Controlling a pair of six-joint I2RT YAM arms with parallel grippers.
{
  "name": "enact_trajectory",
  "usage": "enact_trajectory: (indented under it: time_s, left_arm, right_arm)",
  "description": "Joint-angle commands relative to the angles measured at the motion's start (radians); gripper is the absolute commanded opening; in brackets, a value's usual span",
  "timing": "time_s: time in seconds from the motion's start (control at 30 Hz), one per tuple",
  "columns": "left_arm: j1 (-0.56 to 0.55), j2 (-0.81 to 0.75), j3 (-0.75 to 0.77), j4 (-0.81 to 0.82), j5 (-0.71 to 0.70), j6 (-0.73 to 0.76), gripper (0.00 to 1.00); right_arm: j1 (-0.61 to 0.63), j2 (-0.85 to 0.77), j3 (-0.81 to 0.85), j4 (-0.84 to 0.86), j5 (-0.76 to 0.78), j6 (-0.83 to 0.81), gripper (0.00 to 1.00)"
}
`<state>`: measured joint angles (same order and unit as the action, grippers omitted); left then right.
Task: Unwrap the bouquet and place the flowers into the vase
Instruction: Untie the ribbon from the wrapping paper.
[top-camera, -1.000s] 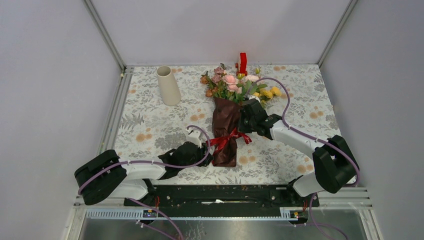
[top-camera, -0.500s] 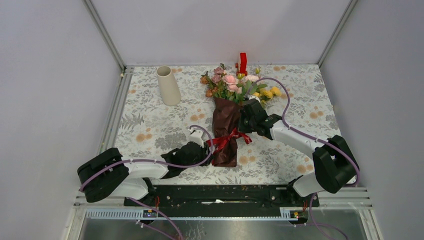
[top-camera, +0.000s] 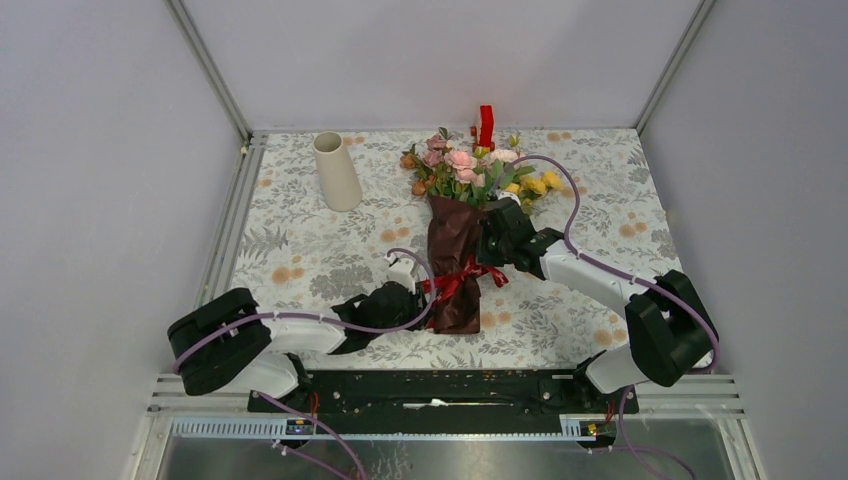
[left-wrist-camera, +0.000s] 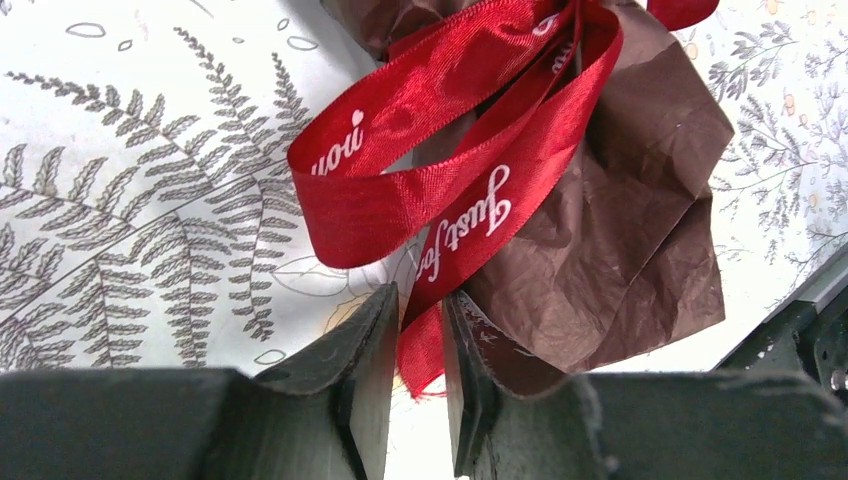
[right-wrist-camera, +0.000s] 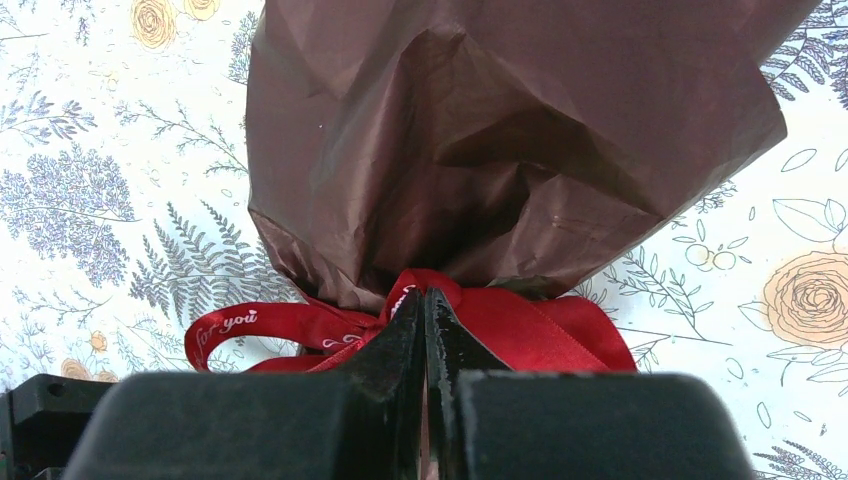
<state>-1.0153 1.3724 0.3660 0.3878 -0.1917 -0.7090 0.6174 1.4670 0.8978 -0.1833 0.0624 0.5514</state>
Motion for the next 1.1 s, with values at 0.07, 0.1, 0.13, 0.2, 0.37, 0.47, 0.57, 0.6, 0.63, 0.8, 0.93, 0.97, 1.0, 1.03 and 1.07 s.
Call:
enact_trajectory:
  time_s: [0.07,0.1,0.13,0.2,0.37,0.47,0.57,0.6,0.63,0.8,0.93,0.97,1.0,1.03,1.07]
  left_arm:
    - [-0.010,0.025,0.059,0.071,-0.002,-0.005,0.23]
    - [-0.012,0.029,0.061,0.071,-0.002,-0.004,0.21]
    - [-0.012,0.030,0.061,0.071,-0.003,-0.004,0.18]
    - [-0.012,0.030,0.060,0.069,-0.009,-0.004,0.10]
    - [-0.014,0.019,0.059,0.061,-0.021,-0.003,0.00]
    - [-0.015,0.004,0.057,0.048,-0.026,-0.003,0.00]
    - [-0.016,-0.017,0.050,0.036,-0.046,-0.003,0.00]
    - [-0.016,-0.024,0.047,0.036,-0.053,-0.004,0.00]
    - [-0.016,-0.030,0.042,0.034,-0.059,-0.004,0.00]
    - [-0.016,-0.039,0.051,-0.009,-0.107,-0.042,0.00]
    - [-0.016,-0.048,0.059,-0.028,-0.134,-0.073,0.00]
    - [-0.016,-0.050,0.059,-0.031,-0.140,-0.079,0.00]
    - [-0.016,-0.053,0.058,-0.034,-0.147,-0.084,0.00]
    - [-0.016,-0.056,0.057,-0.037,-0.151,-0.090,0.00]
    - [-0.016,-0.058,0.058,-0.045,-0.153,-0.093,0.00]
  right_arm:
    - [0.011,-0.011,0.011,-0.009,0.014,-0.001,0.00]
    - [0.011,-0.013,0.010,-0.012,0.019,-0.001,0.00]
    - [0.011,-0.015,0.009,-0.014,0.023,-0.002,0.00]
    - [0.011,-0.020,0.005,-0.015,0.032,-0.004,0.00]
    - [0.011,-0.039,-0.001,-0.030,0.067,-0.015,0.00]
    - [0.012,-0.058,-0.007,-0.052,0.121,-0.025,0.00]
    - [0.012,-0.082,-0.023,-0.067,0.176,-0.036,0.00]
    - [0.012,-0.089,-0.027,-0.073,0.193,-0.037,0.00]
    - [0.010,-0.093,-0.031,-0.081,0.212,-0.036,0.00]
    - [0.010,-0.092,-0.037,-0.088,0.248,-0.038,0.00]
    - [0.010,-0.090,-0.040,-0.089,0.257,-0.033,0.00]
    - [0.011,-0.090,-0.040,-0.088,0.260,-0.033,0.00]
    - [0.011,-0.093,-0.042,-0.088,0.264,-0.033,0.00]
    - [0.012,-0.095,-0.043,-0.088,0.271,-0.035,0.00]
    - [0.011,-0.097,-0.044,-0.090,0.280,-0.037,0.00]
